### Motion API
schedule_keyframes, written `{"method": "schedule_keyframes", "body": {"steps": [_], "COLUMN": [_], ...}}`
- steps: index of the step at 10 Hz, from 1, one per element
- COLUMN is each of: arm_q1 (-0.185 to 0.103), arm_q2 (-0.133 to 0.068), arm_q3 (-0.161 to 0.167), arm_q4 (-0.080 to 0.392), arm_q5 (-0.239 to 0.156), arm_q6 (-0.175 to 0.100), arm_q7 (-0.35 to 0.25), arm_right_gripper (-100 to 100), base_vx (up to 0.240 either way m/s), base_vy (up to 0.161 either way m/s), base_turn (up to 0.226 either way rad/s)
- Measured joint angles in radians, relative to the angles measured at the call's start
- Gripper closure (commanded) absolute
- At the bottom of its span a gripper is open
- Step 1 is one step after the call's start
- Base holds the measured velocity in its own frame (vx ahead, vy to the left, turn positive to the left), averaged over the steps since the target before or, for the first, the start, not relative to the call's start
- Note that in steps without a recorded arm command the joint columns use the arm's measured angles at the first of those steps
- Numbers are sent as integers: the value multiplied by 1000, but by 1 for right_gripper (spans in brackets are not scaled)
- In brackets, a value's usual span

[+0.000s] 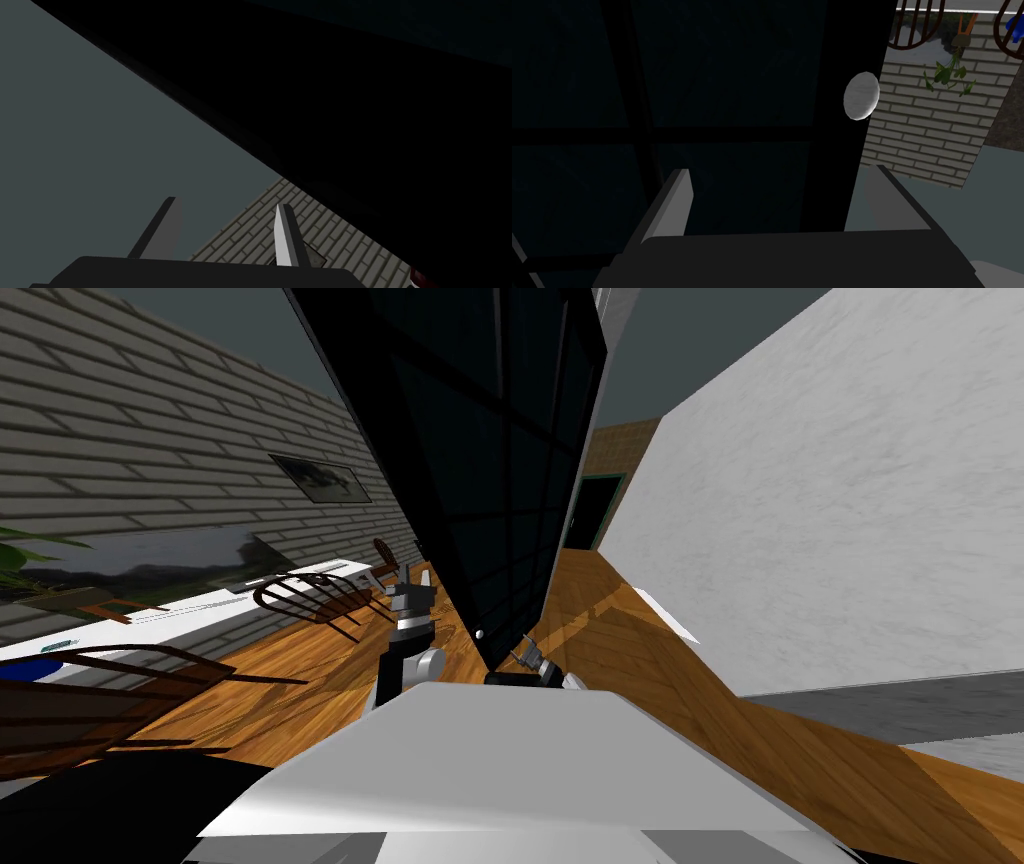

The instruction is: Push the door open

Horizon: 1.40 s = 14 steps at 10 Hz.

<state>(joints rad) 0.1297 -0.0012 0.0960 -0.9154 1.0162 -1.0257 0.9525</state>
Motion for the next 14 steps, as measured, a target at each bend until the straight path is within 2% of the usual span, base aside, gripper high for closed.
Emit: {"method": "schedule_keyframes", "body": {"steps": [2, 4, 5, 9, 10, 13, 14], "arm_q1": [16, 19, 20, 44, 59, 91, 108], "arm_q2": [21, 37, 38, 17, 8, -18, -26], "arm_q3": [15, 22, 22, 18, 19, 6, 7], "arm_q4": [-17, -22, -21, -27, -40, -30, -45], "arm_q5": [-4, -7, -7, -23, -27, -59, -64], "arm_q6": [6, 10, 10, -1, -3, -32, -35], "arm_q7": [2, 1, 2, 15, 16, 48, 48], "arm_right_gripper": [-100, -100, -100, -100, -100, -100, -100], "base_vx": [-174, -151, 64, 170, 154, 122, 110], "base_vy": [87, 102, -16, -70, -20, 48, 33], "base_turn": [-24, -16, 37, 57, 149, 127, 107]}}
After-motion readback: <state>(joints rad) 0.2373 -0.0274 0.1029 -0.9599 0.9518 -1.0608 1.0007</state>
